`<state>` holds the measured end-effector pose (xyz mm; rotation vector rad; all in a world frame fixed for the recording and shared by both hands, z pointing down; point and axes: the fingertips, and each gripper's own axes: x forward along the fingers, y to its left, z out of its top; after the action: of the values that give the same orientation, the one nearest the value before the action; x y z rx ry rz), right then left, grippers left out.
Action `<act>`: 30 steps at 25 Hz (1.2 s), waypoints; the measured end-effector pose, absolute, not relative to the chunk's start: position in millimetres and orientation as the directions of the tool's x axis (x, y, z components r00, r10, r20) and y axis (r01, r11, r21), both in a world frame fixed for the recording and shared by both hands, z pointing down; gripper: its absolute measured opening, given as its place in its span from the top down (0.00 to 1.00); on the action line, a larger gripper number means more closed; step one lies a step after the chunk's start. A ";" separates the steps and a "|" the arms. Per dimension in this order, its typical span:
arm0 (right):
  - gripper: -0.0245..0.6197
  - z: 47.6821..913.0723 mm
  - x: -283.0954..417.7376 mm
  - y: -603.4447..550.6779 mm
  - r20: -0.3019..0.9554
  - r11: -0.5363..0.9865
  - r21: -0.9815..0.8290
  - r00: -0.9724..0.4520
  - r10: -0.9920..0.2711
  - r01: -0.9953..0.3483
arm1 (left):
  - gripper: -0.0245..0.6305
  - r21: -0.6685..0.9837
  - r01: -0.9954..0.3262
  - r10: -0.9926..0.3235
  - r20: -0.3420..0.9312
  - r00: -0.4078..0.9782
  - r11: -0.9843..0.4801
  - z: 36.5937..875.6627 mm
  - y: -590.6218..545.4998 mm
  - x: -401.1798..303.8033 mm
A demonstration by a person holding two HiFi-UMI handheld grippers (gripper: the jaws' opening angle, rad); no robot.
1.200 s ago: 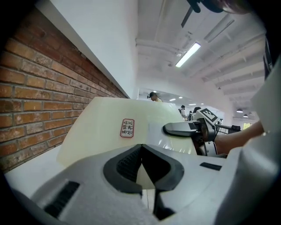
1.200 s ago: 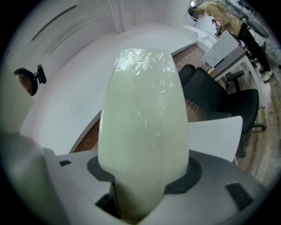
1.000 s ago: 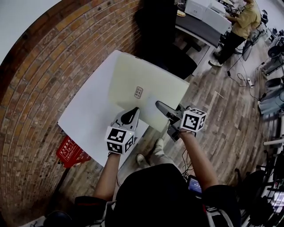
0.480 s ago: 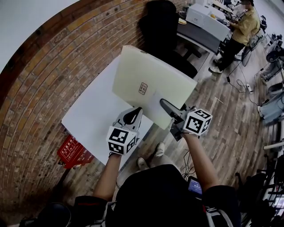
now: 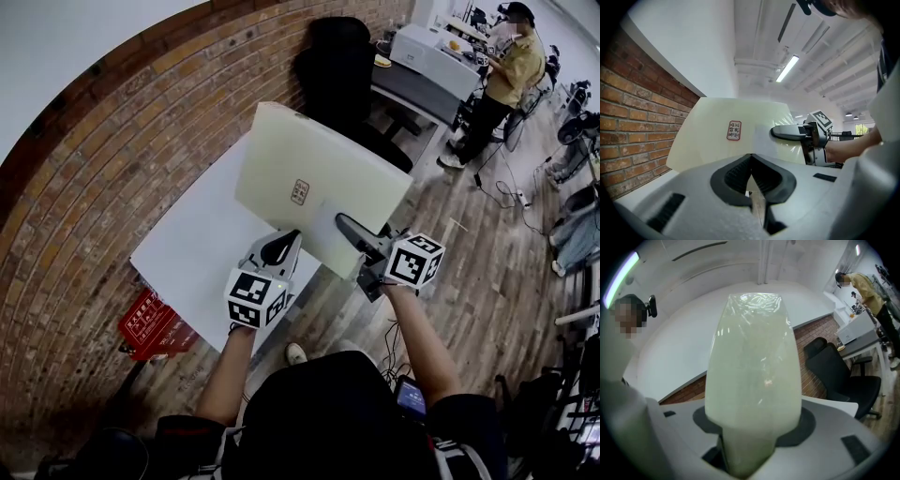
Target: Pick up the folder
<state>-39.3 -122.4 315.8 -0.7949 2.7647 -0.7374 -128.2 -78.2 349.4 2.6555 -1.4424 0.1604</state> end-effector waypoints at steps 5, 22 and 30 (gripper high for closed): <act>0.53 305.5 -11.1 -122.2 -0.057 0.739 -0.515 -0.842 -0.536 -0.435 | 0.94 0.044 -0.847 -0.836 0.145 0.530 -0.529 339.8 -76.1 -104.7; 0.53 273.4 60.4 -85.7 -0.111 0.788 -0.479 -0.864 -0.491 -0.386 | 0.94 0.022 -0.872 -0.865 0.117 0.489 -0.490 311.7 -38.9 -30.2; 0.53 269.3 80.1 -64.4 -0.127 0.813 -0.467 -0.884 -0.450 -0.347 | 0.94 -0.003 -0.890 -0.886 0.099 0.453 -0.456 300.8 -16.2 -2.4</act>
<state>80.1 -64.4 269.3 -0.6168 2.7668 -0.6480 -2.4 -16.2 300.8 2.6357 -1.6123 0.1342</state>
